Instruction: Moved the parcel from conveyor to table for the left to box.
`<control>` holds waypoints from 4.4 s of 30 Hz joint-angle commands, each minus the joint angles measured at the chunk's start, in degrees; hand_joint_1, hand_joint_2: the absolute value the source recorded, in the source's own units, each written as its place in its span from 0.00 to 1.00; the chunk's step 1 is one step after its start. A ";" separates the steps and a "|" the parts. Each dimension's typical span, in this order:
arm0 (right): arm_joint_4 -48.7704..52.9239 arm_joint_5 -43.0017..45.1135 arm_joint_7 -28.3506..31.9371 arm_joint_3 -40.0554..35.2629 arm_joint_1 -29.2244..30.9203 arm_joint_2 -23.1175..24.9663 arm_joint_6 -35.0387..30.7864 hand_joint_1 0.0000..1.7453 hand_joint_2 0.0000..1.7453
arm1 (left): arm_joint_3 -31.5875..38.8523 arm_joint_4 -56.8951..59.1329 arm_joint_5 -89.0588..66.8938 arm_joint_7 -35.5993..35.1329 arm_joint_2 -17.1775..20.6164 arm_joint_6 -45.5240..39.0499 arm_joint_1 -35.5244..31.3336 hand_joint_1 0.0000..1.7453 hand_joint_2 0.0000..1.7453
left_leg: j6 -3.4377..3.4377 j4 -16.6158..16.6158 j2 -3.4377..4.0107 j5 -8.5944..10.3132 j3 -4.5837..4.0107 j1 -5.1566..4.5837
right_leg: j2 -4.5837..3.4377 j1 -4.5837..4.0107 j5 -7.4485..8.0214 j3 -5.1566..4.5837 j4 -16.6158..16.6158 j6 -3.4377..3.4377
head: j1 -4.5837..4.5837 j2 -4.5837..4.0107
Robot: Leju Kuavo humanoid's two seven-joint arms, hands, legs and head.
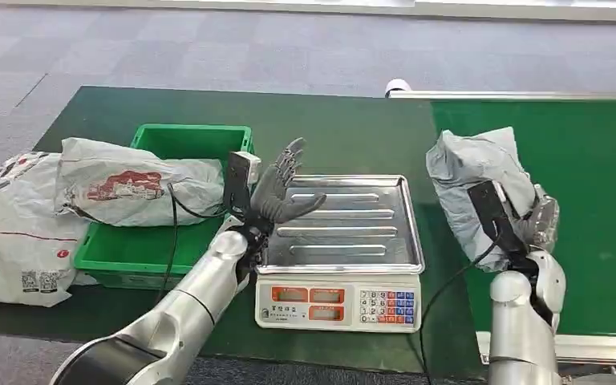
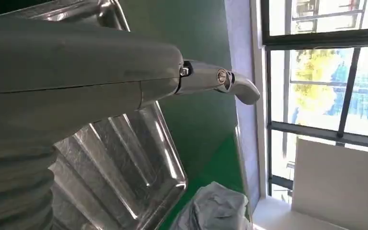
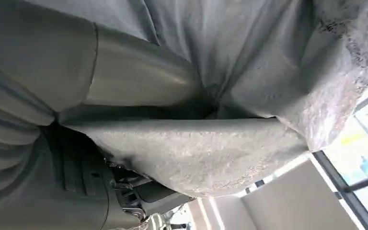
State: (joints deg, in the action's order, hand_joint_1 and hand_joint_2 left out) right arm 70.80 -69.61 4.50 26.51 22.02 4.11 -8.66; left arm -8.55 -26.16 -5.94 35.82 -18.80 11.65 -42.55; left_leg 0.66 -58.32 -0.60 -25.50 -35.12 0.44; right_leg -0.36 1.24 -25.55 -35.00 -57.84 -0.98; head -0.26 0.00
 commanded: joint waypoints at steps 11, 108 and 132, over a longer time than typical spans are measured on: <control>-4.32 11.17 2.68 -11.26 5.85 -8.80 -4.19 1.00 1.00 | 2.76 -0.40 1.07 -0.14 2.52 -1.00 0.67 0.00 1.00 | -0.02 0.04 0.15 -0.07 0.18 0.00 | -0.09 -0.01 0.00 0.13 0.05 0.08 | 0.00 0.00; 0.31 47.54 12.76 -4.69 0.26 6.83 14.93 0.00 1.00 | -34.31 2.85 -17.50 3.68 -1.20 -8.37 -4.34 0.00 1.00 | 0.02 0.06 0.06 -0.02 0.29 0.08 | 0.02 -0.10 -0.04 0.25 0.11 0.12 | 0.00 0.00; -3.17 49.76 14.09 -7.97 1.79 5.13 16.85 0.00 1.00 | -63.32 4.02 -34.70 -14.74 -1.20 -19.23 -6.84 0.00 1.00 | 0.01 0.00 0.05 0.01 0.11 0.07 | 0.00 -0.07 0.00 0.09 0.06 0.05 | 0.00 0.00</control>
State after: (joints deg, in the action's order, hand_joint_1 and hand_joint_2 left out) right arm 72.85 -20.31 18.51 18.29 20.96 9.29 7.10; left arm -61.14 -25.40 -37.84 22.69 -20.74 -9.86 -45.95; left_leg 0.69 -58.35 -0.68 -25.43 -35.14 0.48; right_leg -0.29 1.22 -25.55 -35.02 -57.83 -0.98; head -0.26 0.00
